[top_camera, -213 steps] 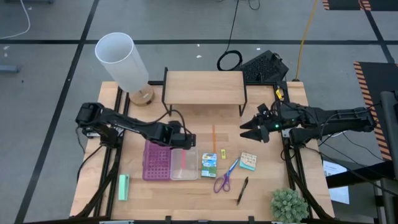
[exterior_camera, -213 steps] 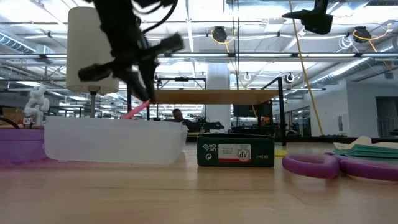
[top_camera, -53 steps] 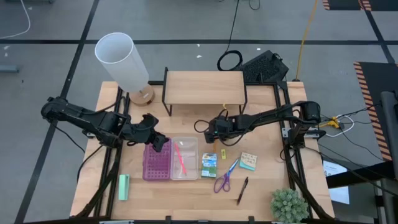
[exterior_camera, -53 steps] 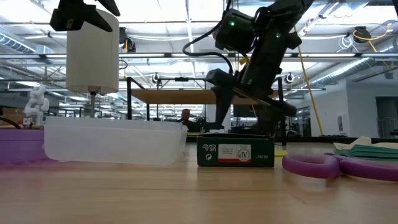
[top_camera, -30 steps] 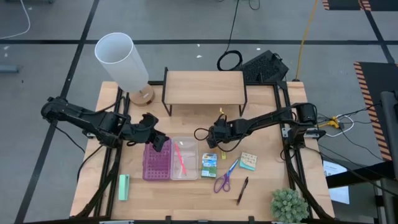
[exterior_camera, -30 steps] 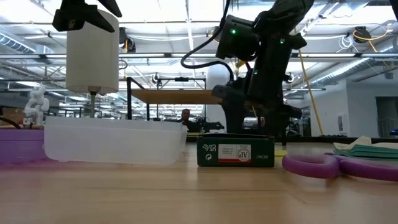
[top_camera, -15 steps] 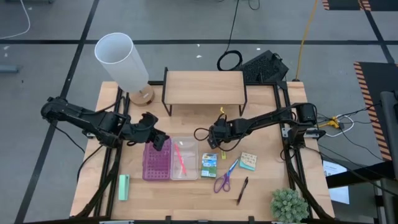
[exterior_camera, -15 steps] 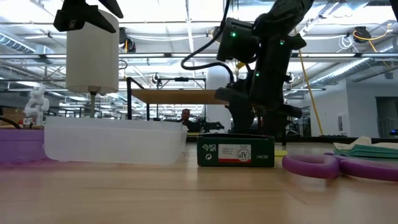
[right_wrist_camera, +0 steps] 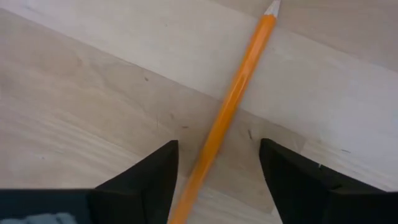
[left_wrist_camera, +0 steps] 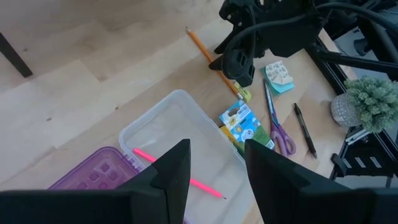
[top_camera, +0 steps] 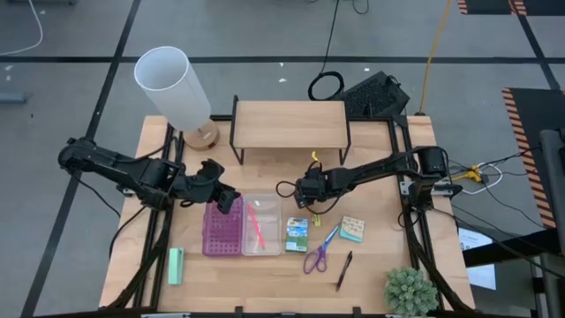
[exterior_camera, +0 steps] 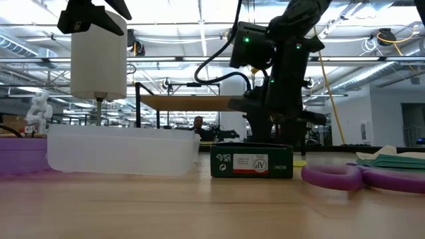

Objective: Pack school essentials
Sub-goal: Put the orange pencil into the violet supply box

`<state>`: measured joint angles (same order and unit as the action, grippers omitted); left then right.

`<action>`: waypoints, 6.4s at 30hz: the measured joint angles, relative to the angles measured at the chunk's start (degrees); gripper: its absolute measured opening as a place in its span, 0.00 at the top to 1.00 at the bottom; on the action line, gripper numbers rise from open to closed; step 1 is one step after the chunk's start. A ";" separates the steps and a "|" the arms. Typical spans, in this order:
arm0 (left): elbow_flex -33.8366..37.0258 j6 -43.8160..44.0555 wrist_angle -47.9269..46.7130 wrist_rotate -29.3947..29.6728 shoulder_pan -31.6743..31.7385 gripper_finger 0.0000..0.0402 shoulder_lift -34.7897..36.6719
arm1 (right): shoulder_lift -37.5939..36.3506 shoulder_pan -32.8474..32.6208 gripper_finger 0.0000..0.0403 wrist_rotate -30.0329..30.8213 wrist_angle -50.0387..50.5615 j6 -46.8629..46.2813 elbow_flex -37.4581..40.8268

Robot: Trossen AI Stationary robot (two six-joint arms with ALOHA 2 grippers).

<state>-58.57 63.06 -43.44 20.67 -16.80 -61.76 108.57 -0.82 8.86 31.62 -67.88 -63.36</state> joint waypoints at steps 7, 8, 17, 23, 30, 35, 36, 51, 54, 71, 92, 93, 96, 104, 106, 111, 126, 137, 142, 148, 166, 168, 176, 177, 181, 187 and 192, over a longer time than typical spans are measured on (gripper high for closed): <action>0.01 0.25 -0.03 0.02 0.00 0.62 0.00 | 1.58 0.04 0.60 -1.39 1.26 0.44 0.01; 0.01 0.25 -0.04 0.02 0.00 0.62 0.00 | 1.58 0.04 0.62 -1.38 1.14 0.44 0.01; 0.01 0.21 -0.07 0.44 0.00 0.62 0.00 | 1.66 0.04 0.87 -1.42 0.39 -1.04 0.03; 0.01 0.19 -0.07 0.44 0.00 0.62 0.00 | 1.66 0.02 0.98 -1.68 -1.87 -0.94 0.05; 0.01 -0.23 -0.15 0.44 0.00 0.62 0.00 | 0.02 -0.02 0.98 -1.97 -7.17 1.41 0.10; 0.01 0.51 -3.62 0.46 0.00 0.62 0.00 | -2.31 -0.07 0.98 -0.86 -8.71 6.18 0.31; 0.01 0.95 -4.75 0.47 0.00 0.62 0.00 | -2.67 -0.07 0.98 -0.91 -9.04 7.39 0.33; 0.01 9.68 -10.51 -0.05 -0.98 0.62 0.00 | -10.88 -2.08 0.98 -6.84 -17.19 20.25 0.21; 0.01 10.46 -10.49 -0.06 -0.96 0.62 0.01 | -13.72 -2.54 0.98 -6.77 -16.49 21.70 0.21; 0.05 1.03 12.89 0.28 -4.20 0.36 1.95 | -29.43 -8.05 0.98 -10.67 -16.78 32.23 0.10; 0.03 -13.06 30.32 -6.77 0.61 0.31 1.95 | -36.85 -6.52 0.98 -7.14 -40.30 34.82 0.03; 0.03 -13.06 30.35 -7.15 1.03 0.29 1.95 | -36.87 -6.19 0.98 -7.14 -41.89 35.20 0.03; 0.03 -13.05 32.47 -7.19 2.05 0.20 1.95 | -36.93 -5.08 0.98 -7.14 -46.20 36.05 0.03; -0.02 -15.62 37.66 -7.14 3.72 0.03 2.27 | -38.13 -2.01 0.98 -5.94 -53.75 39.39 0.04; -0.02 -16.44 37.64 -7.21 4.06 0.07 2.25 | -38.18 -0.92 0.98 -5.91 -54.70 40.35 0.05; -0.02 -21.22 38.04 -3.87 5.12 0.19 2.57 | -38.75 0.89 0.98 -5.83 -55.02 40.32 0.05; -0.02 -28.58 48.59 -10.09 11.53 0.28 2.99 | -38.71 0.98 0.98 -5.94 -54.91 40.20 0.05; -0.02 -30.43 55.24 -22.11 21.44 0.02 0.91 | -38.06 1.38 0.98 -4.34 -54.72 42.03 0.05; -2.96 -31.84 63.25 -27.06 23.95 0.11 -4.33 | -37.66 1.51 0.98 -4.37 -54.61 41.72 0.05; -13.58 -34.62 58.41 -33.84 25.64 0.19 -12.19 | -37.70 1.49 0.98 -4.39 -54.45 41.61 0.05; -20.67 -35.51 55.54 -40.19 26.86 0.25 -18.88 | -37.70 1.57 0.98 -4.19 -54.02 42.00 0.05; -20.67 -35.53 55.47 -40.17 26.86 0.28 -18.95 | -37.70 1.60 0.98 -4.19 -54.02 42.15 0.05; -20.72 -33.35 56.86 -40.11 26.95 0.39 -21.78 | -37.72 1.64 0.98 -4.17 -53.58 43.26 0.05; -20.72 -33.04 56.89 -39.93 26.95 0.41 -21.80 | -37.72 1.64 0.98 -4.17 -53.57 43.21 0.05; -20.76 -33.57 57.15 -38.50 27.00 0.52 -21.97 | -37.72 1.64 0.98 -4.17 -53.58 43.25 0.05; -20.72 -32.93 57.21 -38.24 27.50 0.73 -21.73 | -37.72 1.64 0.98 -4.15 -53.58 43.67 0.05; -20.72 -32.62 56.85 -38.44 27.71 0.93 -21.81 | -37.72 1.65 0.96 -3.80 -53.56 43.35 0.05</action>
<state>-79.29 30.44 13.41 -17.78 10.92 -83.57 70.85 0.83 5.06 -21.94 -24.52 -63.31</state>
